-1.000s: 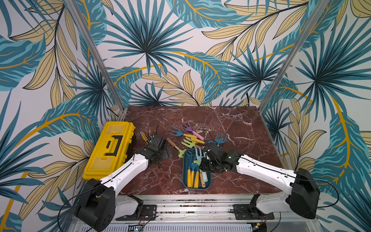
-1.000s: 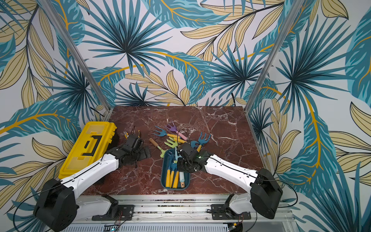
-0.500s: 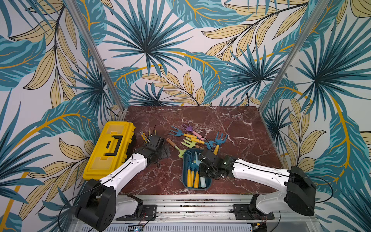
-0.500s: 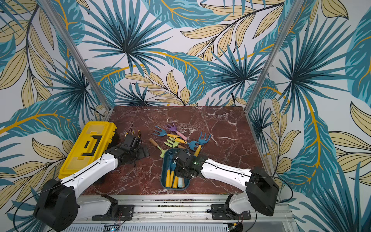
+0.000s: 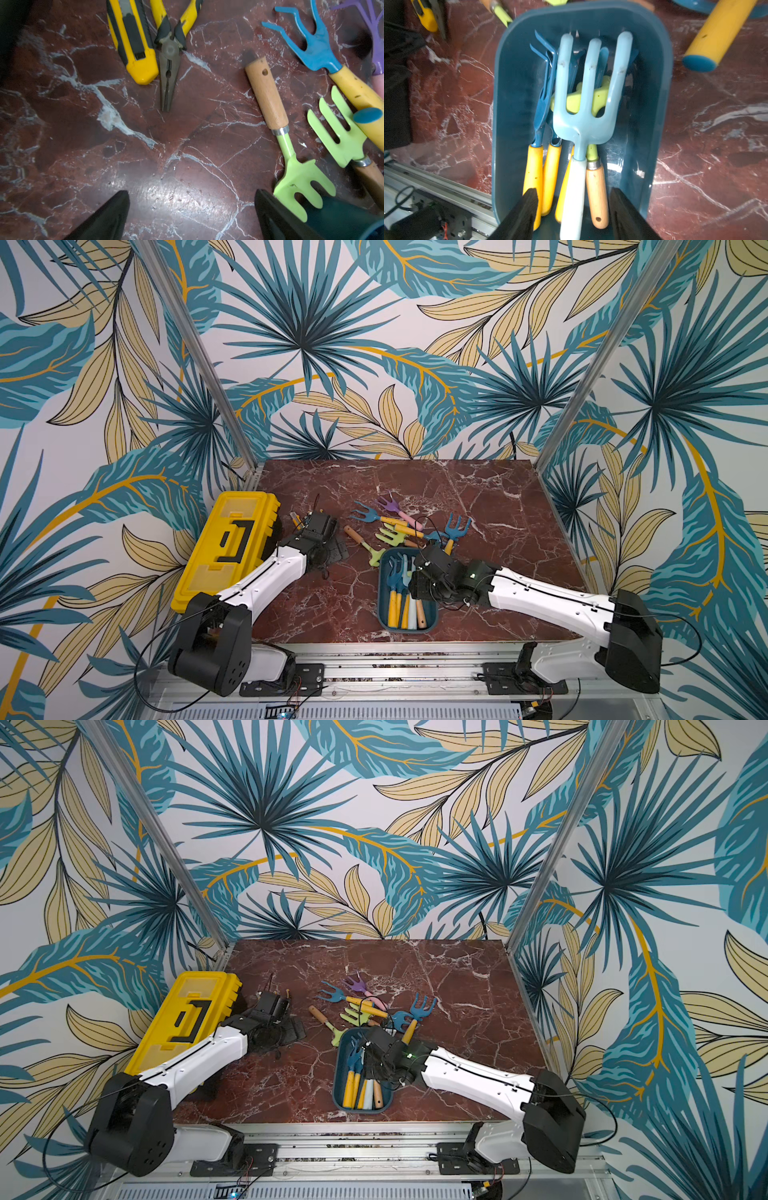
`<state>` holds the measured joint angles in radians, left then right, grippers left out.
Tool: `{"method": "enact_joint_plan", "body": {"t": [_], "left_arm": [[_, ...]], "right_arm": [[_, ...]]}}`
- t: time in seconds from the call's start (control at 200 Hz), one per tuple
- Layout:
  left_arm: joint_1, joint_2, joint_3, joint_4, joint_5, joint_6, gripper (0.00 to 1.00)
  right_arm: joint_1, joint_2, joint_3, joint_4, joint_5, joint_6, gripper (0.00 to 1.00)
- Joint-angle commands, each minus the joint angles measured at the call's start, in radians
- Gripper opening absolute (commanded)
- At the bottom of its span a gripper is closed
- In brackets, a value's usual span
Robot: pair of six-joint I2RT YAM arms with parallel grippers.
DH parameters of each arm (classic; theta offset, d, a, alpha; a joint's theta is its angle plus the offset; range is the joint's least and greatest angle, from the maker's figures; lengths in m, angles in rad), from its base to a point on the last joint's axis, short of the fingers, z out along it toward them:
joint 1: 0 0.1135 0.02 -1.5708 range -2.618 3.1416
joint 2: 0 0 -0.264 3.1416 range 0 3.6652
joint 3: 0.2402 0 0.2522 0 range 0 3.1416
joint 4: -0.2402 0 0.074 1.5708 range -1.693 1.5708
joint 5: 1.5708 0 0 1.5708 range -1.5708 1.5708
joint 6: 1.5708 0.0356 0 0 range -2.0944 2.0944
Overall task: Put the rake into the storage box
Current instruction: Place the rake in the storage box, then pick up the rake at the center of the board.
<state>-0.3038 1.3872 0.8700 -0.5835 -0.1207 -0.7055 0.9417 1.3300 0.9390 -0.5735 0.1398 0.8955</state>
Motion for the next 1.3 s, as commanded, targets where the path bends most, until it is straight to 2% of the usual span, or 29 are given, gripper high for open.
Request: {"method": "enact_joint_plan", "body": {"t": [0.0,0.235,0.351,0.416,0.576,0.626,0.726,0.902,1.082,1.297], "left_arm": [[0.025,0.044,0.1,-0.029,-0.034,0.038,0.96],[0.077,0.196,0.275,-0.101,-0.029,0.082,0.82],[0.074,0.255,0.334,-0.098,0.053,0.079,0.75],[0.054,0.274,0.343,-0.072,0.127,0.051,0.74],[0.003,0.349,0.371,-0.027,0.2,-0.078,0.8],[-0.008,0.387,0.407,-0.046,0.185,-0.099,0.8],[-0.04,0.452,0.509,-0.138,0.071,-0.108,0.8],[-0.039,0.518,0.57,-0.168,0.092,-0.208,0.8],[-0.041,0.587,0.623,-0.199,0.132,-0.311,0.75],[-0.043,0.639,0.633,-0.204,0.125,-0.387,0.65]], "right_arm": [[-0.012,-0.086,0.005,-0.051,0.093,-0.077,0.69],[-0.104,-0.209,-0.038,-0.081,0.095,-0.149,0.72],[-0.172,-0.229,-0.069,-0.081,0.059,-0.169,0.72],[-0.2,-0.239,-0.085,-0.081,0.045,-0.18,0.72],[-0.256,-0.25,-0.107,-0.079,0.015,-0.205,0.72],[-0.267,-0.25,-0.111,-0.078,0.007,-0.211,0.72],[-0.281,-0.256,-0.12,-0.077,-0.005,-0.222,0.72],[-0.298,-0.262,-0.143,-0.066,-0.023,-0.228,0.72],[-0.305,-0.262,-0.161,-0.051,-0.041,-0.227,0.7],[-0.313,-0.262,-0.172,-0.042,-0.053,-0.235,0.68]]}}
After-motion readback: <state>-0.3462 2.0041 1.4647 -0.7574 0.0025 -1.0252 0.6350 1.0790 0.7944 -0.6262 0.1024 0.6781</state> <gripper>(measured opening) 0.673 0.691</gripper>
